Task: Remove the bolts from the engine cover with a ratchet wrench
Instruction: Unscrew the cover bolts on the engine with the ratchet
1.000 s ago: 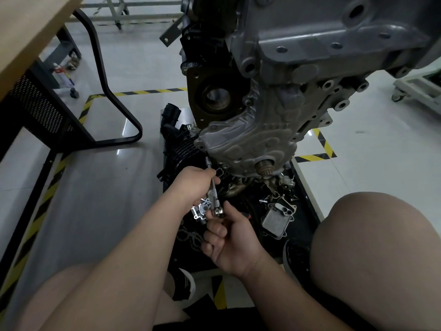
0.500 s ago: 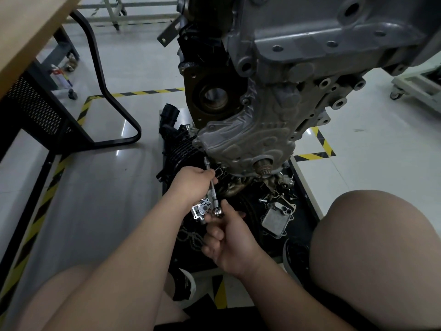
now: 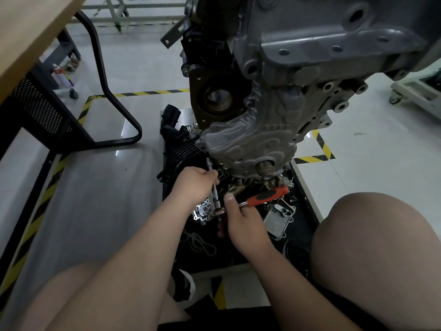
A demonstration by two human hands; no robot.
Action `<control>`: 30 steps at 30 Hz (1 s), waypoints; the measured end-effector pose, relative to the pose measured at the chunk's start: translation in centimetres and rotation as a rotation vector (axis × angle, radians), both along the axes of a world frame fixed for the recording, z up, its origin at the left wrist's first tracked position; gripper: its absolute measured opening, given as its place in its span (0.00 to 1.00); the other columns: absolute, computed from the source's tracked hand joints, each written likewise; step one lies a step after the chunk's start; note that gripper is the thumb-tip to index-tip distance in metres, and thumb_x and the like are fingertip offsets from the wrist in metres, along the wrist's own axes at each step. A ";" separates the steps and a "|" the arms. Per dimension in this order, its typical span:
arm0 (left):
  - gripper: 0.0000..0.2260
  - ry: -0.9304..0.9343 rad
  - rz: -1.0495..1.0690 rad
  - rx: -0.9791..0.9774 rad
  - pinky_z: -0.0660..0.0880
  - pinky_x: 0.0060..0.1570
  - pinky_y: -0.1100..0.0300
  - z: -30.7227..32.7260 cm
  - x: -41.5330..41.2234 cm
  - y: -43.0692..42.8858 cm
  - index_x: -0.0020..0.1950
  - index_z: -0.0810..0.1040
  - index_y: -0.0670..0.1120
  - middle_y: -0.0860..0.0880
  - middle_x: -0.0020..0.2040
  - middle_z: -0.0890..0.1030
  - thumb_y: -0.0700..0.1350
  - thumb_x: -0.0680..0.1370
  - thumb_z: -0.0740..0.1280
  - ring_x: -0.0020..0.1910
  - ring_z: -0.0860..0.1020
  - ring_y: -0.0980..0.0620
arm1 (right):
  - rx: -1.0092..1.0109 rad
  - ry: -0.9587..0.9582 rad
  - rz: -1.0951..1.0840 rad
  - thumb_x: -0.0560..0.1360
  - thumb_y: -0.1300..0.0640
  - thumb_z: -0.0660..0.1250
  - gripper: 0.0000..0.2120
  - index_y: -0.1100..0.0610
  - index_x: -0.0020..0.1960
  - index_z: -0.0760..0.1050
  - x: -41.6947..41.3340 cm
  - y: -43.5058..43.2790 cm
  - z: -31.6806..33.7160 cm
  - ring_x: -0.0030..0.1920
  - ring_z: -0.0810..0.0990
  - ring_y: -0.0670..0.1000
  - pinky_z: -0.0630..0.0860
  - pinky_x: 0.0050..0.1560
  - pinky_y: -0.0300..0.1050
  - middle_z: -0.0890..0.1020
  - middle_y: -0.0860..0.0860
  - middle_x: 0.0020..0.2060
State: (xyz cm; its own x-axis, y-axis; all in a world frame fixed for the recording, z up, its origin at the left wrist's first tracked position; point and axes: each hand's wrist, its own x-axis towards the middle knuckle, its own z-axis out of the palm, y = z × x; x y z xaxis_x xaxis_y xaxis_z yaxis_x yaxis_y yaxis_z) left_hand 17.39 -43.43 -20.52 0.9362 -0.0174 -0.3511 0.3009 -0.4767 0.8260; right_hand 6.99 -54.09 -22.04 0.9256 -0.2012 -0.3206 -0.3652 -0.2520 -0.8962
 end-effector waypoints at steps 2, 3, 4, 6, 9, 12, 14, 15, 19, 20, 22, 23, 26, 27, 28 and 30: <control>0.17 0.003 -0.004 0.000 0.60 0.16 0.71 0.1 -0.1 0.0 0.29 0.80 0.50 0.56 0.17 0.67 0.51 0.78 0.66 0.14 0.63 0.60 | 0.131 0.081 -0.023 0.79 0.36 0.51 0.36 0.69 0.42 0.77 0.1 -0.1 0.2 0.30 0.79 0.52 0.73 0.29 0.38 0.80 0.60 0.30; 0.17 0.001 -0.006 -0.002 0.59 0.16 0.71 0.1 -0.1 0.0 0.30 0.80 0.49 0.56 0.16 0.67 0.50 0.78 0.66 0.14 0.63 0.60 | 0.189 0.113 -0.030 0.80 0.37 0.51 0.35 0.67 0.42 0.78 0.1 -0.1 0.3 0.29 0.80 0.50 0.73 0.27 0.35 0.80 0.56 0.28; 0.16 -0.002 -0.008 -0.004 0.59 0.15 0.71 0.1 -0.1 0.0 0.30 0.80 0.49 0.56 0.16 0.67 0.50 0.78 0.66 0.14 0.63 0.60 | 0.252 0.138 -0.044 0.80 0.37 0.52 0.33 0.65 0.42 0.78 0.1 0.0 0.3 0.28 0.80 0.50 0.73 0.27 0.34 0.80 0.53 0.27; 0.16 -0.004 -0.009 0.001 0.58 0.16 0.72 0.1 -0.1 0.1 0.30 0.80 0.49 0.56 0.17 0.67 0.50 0.78 0.66 0.14 0.62 0.60 | 0.342 0.168 -0.082 0.80 0.37 0.53 0.29 0.61 0.42 0.77 0.1 0.2 0.4 0.26 0.80 0.50 0.75 0.27 0.36 0.79 0.51 0.25; 0.16 0.001 -0.004 -0.007 0.57 0.16 0.71 0.2 -0.1 0.0 0.30 0.80 0.48 0.56 0.17 0.65 0.50 0.78 0.67 0.14 0.61 0.59 | 0.386 0.179 -0.127 0.79 0.37 0.55 0.27 0.60 0.41 0.76 0.1 0.3 0.3 0.25 0.78 0.50 0.75 0.28 0.38 0.78 0.51 0.25; 0.17 -0.004 -0.002 0.000 0.58 0.16 0.70 0.1 0.0 0.0 0.29 0.80 0.49 0.56 0.18 0.67 0.51 0.77 0.67 0.15 0.62 0.59 | 0.437 0.210 -0.149 0.77 0.37 0.58 0.25 0.58 0.40 0.77 0.5 0.2 0.4 0.25 0.77 0.50 0.75 0.27 0.39 0.77 0.51 0.24; 0.17 -0.004 -0.003 -0.001 0.58 0.16 0.70 0.1 0.0 -0.1 0.29 0.80 0.49 0.56 0.17 0.66 0.51 0.77 0.67 0.15 0.62 0.59 | 0.470 0.247 -0.142 0.77 0.37 0.58 0.25 0.57 0.39 0.78 0.9 -0.1 0.6 0.24 0.76 0.50 0.74 0.27 0.41 0.76 0.52 0.24; 0.17 -0.002 -0.002 -0.007 0.57 0.16 0.71 0.0 0.0 -0.1 0.29 0.80 0.49 0.56 0.17 0.65 0.51 0.77 0.67 0.14 0.61 0.59 | 0.470 0.260 -0.128 0.77 0.37 0.58 0.25 0.57 0.38 0.78 1.1 -0.3 0.7 0.23 0.76 0.51 0.74 0.27 0.41 0.76 0.52 0.24; 0.17 -0.010 -0.004 -0.011 0.57 0.15 0.71 0.1 0.0 -0.2 0.28 0.80 0.49 0.56 0.16 0.63 0.51 0.78 0.67 0.13 0.60 0.59 | 0.451 0.251 -0.053 0.72 0.35 0.57 0.27 0.53 0.29 0.80 1.6 -1.1 0.3 0.23 0.75 0.52 0.72 0.26 0.40 0.76 0.52 0.24; 0.17 -0.012 -0.005 -0.010 0.56 0.15 0.71 0.1 0.0 -0.3 0.29 0.80 0.49 0.56 0.16 0.63 0.51 0.78 0.67 0.13 0.59 0.59 | 0.466 0.245 -0.041 0.71 0.35 0.58 0.26 0.52 0.28 0.80 1.7 -1.1 0.1 0.23 0.75 0.53 0.72 0.26 0.40 0.75 0.53 0.25; 0.17 -0.013 -0.007 -0.011 0.56 0.15 0.71 0.1 0.0 -0.2 0.29 0.80 0.49 0.56 0.17 0.64 0.51 0.78 0.67 0.14 0.59 0.59 | 0.543 0.234 -0.039 0.69 0.39 0.59 0.22 0.53 0.29 0.80 1.8 -1.0 -0.1 0.22 0.72 0.53 0.71 0.26 0.41 0.75 0.54 0.26; 0.17 -0.014 -0.007 -0.011 0.56 0.16 0.72 0.1 0.0 -0.2 0.29 0.80 0.49 0.55 0.18 0.65 0.51 0.78 0.67 0.14 0.60 0.59 | 0.598 0.228 -0.041 0.70 0.41 0.59 0.21 0.54 0.30 0.80 1.8 -1.0 -0.3 0.22 0.70 0.52 0.70 0.26 0.41 0.75 0.54 0.26; 0.17 -0.022 -0.007 -0.012 0.58 0.15 0.71 0.2 0.0 -0.1 0.30 0.80 0.49 0.56 0.18 0.67 0.52 0.77 0.67 0.14 0.62 0.60 | 0.783 0.285 -0.030 0.76 0.48 0.55 0.22 0.61 0.36 0.78 1.9 -1.0 -0.8 0.21 0.66 0.52 0.69 0.26 0.39 0.70 0.52 0.21; 0.17 -0.025 -0.006 -0.013 0.58 0.15 0.71 0.2 0.0 -0.1 0.29 0.80 0.49 0.56 0.17 0.67 0.52 0.77 0.68 0.15 0.63 0.60 | 0.844 0.320 -0.027 0.76 0.48 0.54 0.23 0.62 0.36 0.79 1.9 -0.9 -0.9 0.20 0.65 0.51 0.69 0.27 0.38 0.67 0.51 0.20; 0.17 -0.027 -0.003 -0.013 0.59 0.16 0.70 0.2 0.0 0.0 0.29 0.80 0.49 0.56 0.18 0.68 0.52 0.77 0.68 0.15 0.64 0.60 | 0.901 0.347 -0.024 0.75 0.48 0.55 0.23 0.63 0.35 0.79 1.8 -0.8 -0.9 0.20 0.64 0.50 0.68 0.27 0.38 0.65 0.50 0.19; 0.17 -0.032 0.000 -0.010 0.59 0.16 0.70 0.1 0.0 0.0 0.29 0.80 0.49 0.56 0.18 0.69 0.53 0.76 0.68 0.15 0.64 0.60 | 0.997 0.370 -0.017 0.71 0.47 0.57 0.23 0.63 0.33 0.80 1.7 -0.5 -1.1 0.19 0.63 0.49 0.67 0.27 0.38 0.63 0.49 0.18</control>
State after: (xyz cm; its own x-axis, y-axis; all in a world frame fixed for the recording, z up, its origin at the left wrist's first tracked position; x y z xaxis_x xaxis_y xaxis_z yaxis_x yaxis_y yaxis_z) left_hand 17.43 -43.42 -20.41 0.9470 -0.0206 -0.3205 0.2741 -0.4682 0.8400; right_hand 8.69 -54.61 -23.09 0.7364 0.2954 -0.6087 -0.6536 0.5429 -0.5273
